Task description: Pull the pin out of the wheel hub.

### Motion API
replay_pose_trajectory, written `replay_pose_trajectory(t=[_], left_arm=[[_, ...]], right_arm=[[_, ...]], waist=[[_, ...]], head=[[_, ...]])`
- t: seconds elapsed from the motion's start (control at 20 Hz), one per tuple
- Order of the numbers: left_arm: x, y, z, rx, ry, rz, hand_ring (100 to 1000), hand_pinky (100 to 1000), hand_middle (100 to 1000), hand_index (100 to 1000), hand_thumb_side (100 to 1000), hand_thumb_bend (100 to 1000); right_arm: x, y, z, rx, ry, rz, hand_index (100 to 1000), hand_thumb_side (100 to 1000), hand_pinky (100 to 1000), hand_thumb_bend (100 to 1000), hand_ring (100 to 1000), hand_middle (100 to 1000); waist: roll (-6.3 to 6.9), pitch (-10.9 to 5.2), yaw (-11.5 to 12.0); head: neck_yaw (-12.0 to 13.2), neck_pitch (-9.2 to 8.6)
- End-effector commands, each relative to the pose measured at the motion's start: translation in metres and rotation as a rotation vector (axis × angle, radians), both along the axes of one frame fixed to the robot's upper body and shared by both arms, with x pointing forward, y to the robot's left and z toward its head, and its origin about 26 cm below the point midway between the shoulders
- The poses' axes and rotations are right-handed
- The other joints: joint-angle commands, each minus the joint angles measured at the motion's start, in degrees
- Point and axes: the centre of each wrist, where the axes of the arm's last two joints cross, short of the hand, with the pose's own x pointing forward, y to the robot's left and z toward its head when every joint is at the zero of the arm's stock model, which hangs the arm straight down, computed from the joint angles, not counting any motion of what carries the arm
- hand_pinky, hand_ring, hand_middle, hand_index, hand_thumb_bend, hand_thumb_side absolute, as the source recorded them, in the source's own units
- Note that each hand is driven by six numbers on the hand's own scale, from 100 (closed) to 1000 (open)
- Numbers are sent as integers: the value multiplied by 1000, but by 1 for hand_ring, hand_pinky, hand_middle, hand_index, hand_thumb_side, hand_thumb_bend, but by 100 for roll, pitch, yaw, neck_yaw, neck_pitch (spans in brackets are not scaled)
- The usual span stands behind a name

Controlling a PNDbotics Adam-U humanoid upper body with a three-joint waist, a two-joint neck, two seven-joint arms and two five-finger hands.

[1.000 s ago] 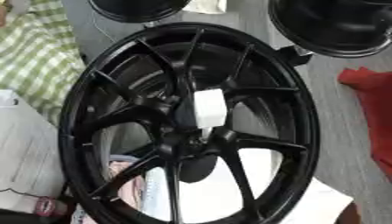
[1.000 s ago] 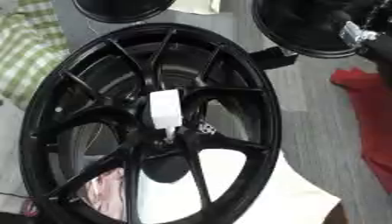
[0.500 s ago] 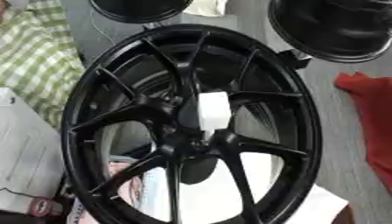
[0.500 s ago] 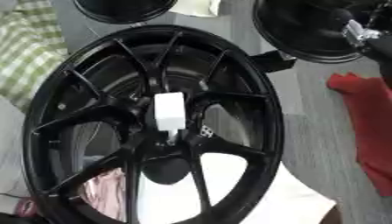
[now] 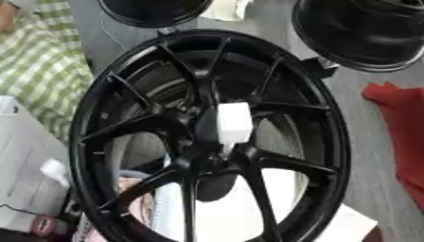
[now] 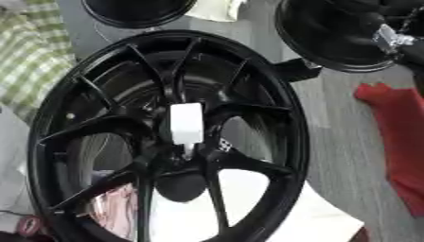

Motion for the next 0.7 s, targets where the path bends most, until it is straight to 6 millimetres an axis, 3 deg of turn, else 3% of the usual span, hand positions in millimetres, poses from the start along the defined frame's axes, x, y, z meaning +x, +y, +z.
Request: replay_pose_trajectory(t=[0.05,0.25,0.5,0.7], left_arm=[[-4,-17,24,-150,-215,-71,611,715,580,753,832,100],[-7,-58,31,-365,-385,-219,602,708,577,749,809,100],[-18,-110,35,-492,-490,-378,610,709,587,756,790,100],[-19,-134,27,-571,-541,-429,611,709,588,757,789,100]], right_arm=[[-4,-1,12,-13,-36,2,683,153,860,466,675,611],[-3,1,14,-13,-40,9,682,151,860,468,675,610],[-3,3,17,-14,-51,18,682,149,859,471,675,609],[-3,6,18,-11,-56,26,682,152,858,467,675,608]], waist=[[26,-169,10],[20,-161,1],[6,-155,-24],[-12,-149,-35]], head=[[3,-49],[32,-43],[76,-21],[111,-4]])
